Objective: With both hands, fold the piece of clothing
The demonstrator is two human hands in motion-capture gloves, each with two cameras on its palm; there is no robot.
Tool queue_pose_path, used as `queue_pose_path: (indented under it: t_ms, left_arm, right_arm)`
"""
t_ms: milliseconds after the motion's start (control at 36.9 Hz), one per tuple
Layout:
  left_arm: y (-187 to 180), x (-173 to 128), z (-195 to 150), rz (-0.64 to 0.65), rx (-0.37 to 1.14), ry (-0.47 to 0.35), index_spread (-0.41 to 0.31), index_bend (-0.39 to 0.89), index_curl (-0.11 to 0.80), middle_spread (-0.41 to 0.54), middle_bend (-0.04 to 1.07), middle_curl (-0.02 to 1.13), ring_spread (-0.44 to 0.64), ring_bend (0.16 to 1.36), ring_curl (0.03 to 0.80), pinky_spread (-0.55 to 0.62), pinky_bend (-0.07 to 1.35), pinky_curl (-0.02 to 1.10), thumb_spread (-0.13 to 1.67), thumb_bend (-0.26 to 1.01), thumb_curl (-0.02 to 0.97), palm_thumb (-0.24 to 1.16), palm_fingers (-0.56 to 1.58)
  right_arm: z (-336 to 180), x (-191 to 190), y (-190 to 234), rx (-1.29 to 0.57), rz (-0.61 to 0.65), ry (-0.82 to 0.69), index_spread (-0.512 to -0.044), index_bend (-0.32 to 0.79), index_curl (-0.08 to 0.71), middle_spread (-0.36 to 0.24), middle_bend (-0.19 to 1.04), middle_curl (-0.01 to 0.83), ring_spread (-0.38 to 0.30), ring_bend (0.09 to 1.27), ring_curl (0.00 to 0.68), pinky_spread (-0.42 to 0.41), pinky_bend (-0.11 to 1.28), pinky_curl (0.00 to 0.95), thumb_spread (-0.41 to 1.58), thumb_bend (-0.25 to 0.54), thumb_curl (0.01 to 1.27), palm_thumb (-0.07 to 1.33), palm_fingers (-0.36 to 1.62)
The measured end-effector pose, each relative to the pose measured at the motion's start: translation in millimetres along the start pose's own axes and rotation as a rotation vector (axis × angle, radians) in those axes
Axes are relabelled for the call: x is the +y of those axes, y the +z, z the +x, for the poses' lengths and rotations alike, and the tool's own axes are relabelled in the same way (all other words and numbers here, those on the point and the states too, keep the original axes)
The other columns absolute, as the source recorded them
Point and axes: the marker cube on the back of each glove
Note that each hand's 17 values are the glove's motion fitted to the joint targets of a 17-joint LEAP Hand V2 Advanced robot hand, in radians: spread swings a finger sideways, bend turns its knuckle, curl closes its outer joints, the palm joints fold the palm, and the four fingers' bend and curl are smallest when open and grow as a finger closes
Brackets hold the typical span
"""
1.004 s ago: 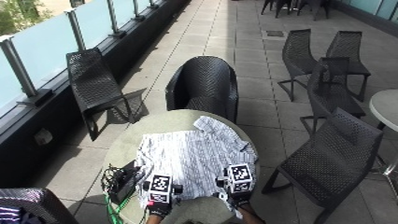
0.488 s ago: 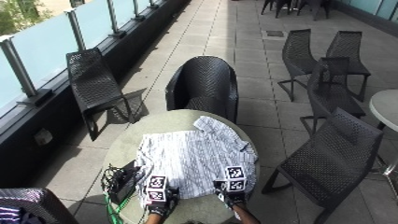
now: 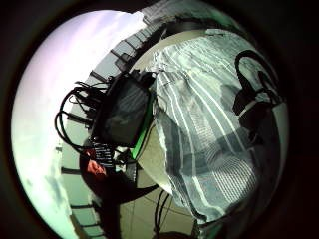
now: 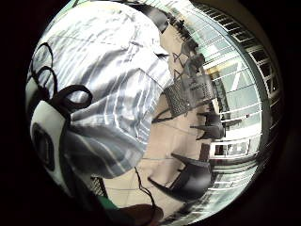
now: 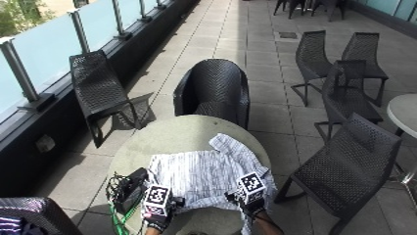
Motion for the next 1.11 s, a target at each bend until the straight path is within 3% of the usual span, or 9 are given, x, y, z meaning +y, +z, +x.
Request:
queue_pose_path:
  t_ms: [108,217,434,624,759,868,895,976,1112]
  left_arm:
    - [-43.2,-15.3,-8.8,-0.101,0.004,0.019,-0.307,0.26,0.367,-0.323,0.39,0.44,-0.34,0.68,0.362,-0.26,0.45,0.31,1.21,0.12,0.378,0.76,1.3]
    - [-69.3,-74.9,-20.2,-0.109,-0.067,-0.064,-0.323,0.24,0.381,-0.346,0.4,0.45,-0.37,0.76,0.396,-0.29,0.42,0.32,1.22,0.12,0.372,0.78,1.33]
    - [-23.0,-232.0,-52.2,0.137,-0.194,-0.231,-0.339,0.24,0.418,-0.366,0.44,0.48,-0.38,0.86,0.449,-0.31,0.36,0.34,1.29,0.12,0.351,0.8,1.34]
    - [-24.3,-252.8,-47.5,0.306,-0.234,-0.231,-0.348,0.25,0.451,-0.373,0.5,0.51,-0.38,0.89,0.479,-0.32,0.36,0.37,1.33,0.1,0.332,0.81,1.33]
    - [-17.0,-236.6,-51.1,0.234,-0.15,-0.28,-0.345,0.26,0.469,-0.365,0.5,0.52,-0.38,0.88,0.485,-0.31,0.35,0.38,1.35,0.1,0.321,0.81,1.25]
    - [-18.9,-219.2,-47.5,0.231,-0.12,-0.264,-0.251,0.08,0.423,-0.312,0.46,0.53,-0.34,0.75,0.474,-0.14,0.31,0.4,1.35,0.1,0.32,0.83,0.73]
    - [-18.0,-215.4,-46.0,0.241,-0.131,-0.249,-0.228,0.08,0.418,-0.28,0.38,0.52,-0.29,0.71,0.471,-0.09,0.36,0.42,1.34,0.09,0.326,0.84,0.59]
    - [-7.6,-205.3,-40.0,0.259,-0.187,-0.181,-0.189,0.1,0.401,-0.243,0.3,0.5,-0.24,0.68,0.452,0.0,0.4,0.43,1.28,0.08,0.342,0.84,0.54]
    - [42.7,-171.6,-24.8,-0.07,-0.178,-0.114,-0.171,0.12,0.375,-0.231,0.24,0.43,-0.18,0.6,0.375,0.07,0.39,0.39,1.24,0.0,0.338,0.75,0.61]
  right_arm:
    - [10.8,-22.6,-47.0,-0.12,-0.121,-0.03,-0.32,0.11,0.314,-0.232,0.49,0.44,-0.235,0.75,0.415,-0.253,0.49,0.346,1.33,0.215,0.29,0.86,1.42]
    - [33.8,-98.1,-66.2,-0.178,-0.122,0.049,-0.319,0.11,0.308,-0.23,0.51,0.46,-0.235,0.81,0.447,-0.29,0.57,0.378,1.33,0.207,0.28,0.87,1.41]
    - [52.1,-204.4,-73.2,0.146,-0.009,0.308,-0.321,0.15,0.31,-0.219,0.59,0.499,-0.225,0.88,0.489,-0.292,0.69,0.437,1.3,0.153,0.26,0.84,1.39]
    - [48.5,-241.7,-18.6,0.125,0.139,0.319,-0.323,0.2,0.358,-0.21,0.63,0.522,-0.218,0.89,0.504,-0.283,0.68,0.45,1.28,0.105,0.24,0.81,1.38]
    - [79.1,-207.9,-35.3,0.059,0.247,0.471,-0.328,0.15,0.357,-0.214,0.66,0.525,-0.224,0.8,0.48,-0.263,0.61,0.428,1.22,0.077,0.24,0.82,1.21]
    - [89.5,-139.6,-50.0,-0.128,0.169,0.659,-0.332,0.14,0.358,-0.228,0.56,0.494,-0.234,0.69,0.452,-0.168,0.54,0.412,1.15,0.005,0.24,0.75,0.94]
    - [89.9,-122.3,-50.4,-0.165,0.141,0.711,-0.332,0.17,0.368,-0.226,0.52,0.483,-0.222,0.63,0.437,-0.142,0.52,0.407,1.14,-0.02,0.24,0.72,0.85]
    - [105.9,-70.3,-37.7,-0.147,0.025,0.885,-0.331,0.2,0.394,-0.206,0.46,0.467,-0.171,0.52,0.419,-0.072,0.5,0.409,1.13,-0.02,0.24,0.71,0.73]
    - [137.2,-23.5,10.1,-0.228,-0.14,1.072,-0.318,0.07,0.354,-0.125,0.28,0.412,-0.018,0.4,0.374,0.081,0.56,0.411,1.12,-0.07,0.24,0.6,0.37]
